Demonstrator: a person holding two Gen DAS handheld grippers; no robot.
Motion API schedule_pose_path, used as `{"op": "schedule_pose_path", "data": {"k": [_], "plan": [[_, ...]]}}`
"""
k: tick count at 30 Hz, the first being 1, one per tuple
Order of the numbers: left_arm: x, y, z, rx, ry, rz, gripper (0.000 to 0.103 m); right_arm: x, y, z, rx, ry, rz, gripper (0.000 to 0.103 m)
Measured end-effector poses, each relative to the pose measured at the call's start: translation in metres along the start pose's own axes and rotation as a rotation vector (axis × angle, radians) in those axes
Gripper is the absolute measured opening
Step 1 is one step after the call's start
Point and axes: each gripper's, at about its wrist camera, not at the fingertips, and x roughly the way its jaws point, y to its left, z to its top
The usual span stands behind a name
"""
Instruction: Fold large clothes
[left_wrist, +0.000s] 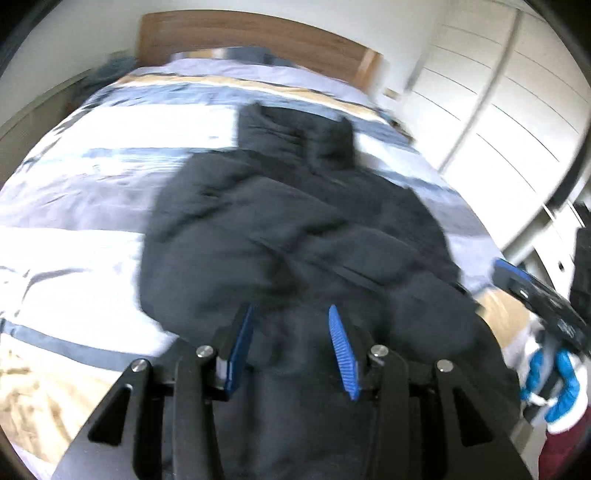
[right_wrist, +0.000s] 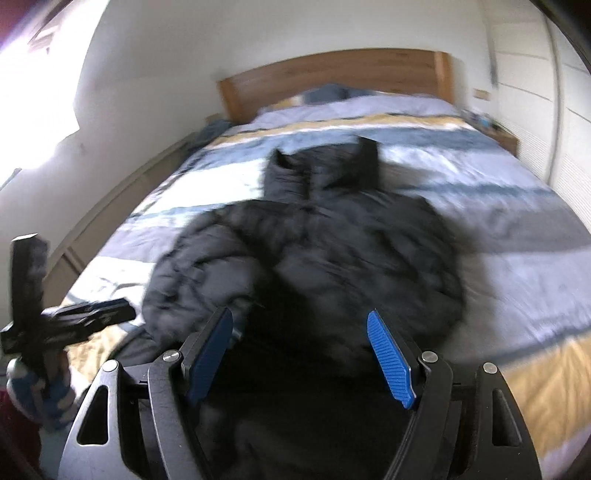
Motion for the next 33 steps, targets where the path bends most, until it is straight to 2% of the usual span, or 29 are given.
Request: {"op": "schedule_pose_path", "data": {"k": [6,11,14,17,22,25,28,33], "plan": [[0.02,0.047,0.023,-0.064,-0.009,0.077,0.04,0.041,0.056,0.021,-0.119,0.026,0.088,0.075],[0.057,0.064,0.018,-0.099,0.053,0.095,0.04,0.075,0.077,0.003,-0.198,0.094,0.145,0.075],[0.079,0.06,0.006,-0.102,0.095,0.096,0.04,0.089,0.065,-0.016,-0.224,0.132,0.106,0.074],[0.09,0.053,-0.008,-0.093,0.118,0.116,0.041,0.099,0.036,-0.034,-0.195,0.174,0.045,0.073],[0.07,0.04,-0.01,-0.108,0.081,0.08,0.041,0.083,-0.014,-0.047,-0.052,0.195,0.038,0.073],[0.056,0.023,-0.009,-0.075,0.061,0.077,0.041,0.066,-0.013,-0.045,-0.086,0.165,0.011,0.073],[0.062,0.007,-0.015,-0.059,0.102,0.058,0.041,0.059,-0.01,-0.044,-0.112,0.149,-0.009,0.073],[0.06,-0.012,-0.033,-0.025,0.138,0.116,0.041,0.067,-0.014,-0.062,-0.146,0.214,-0.047,0.074]]}}
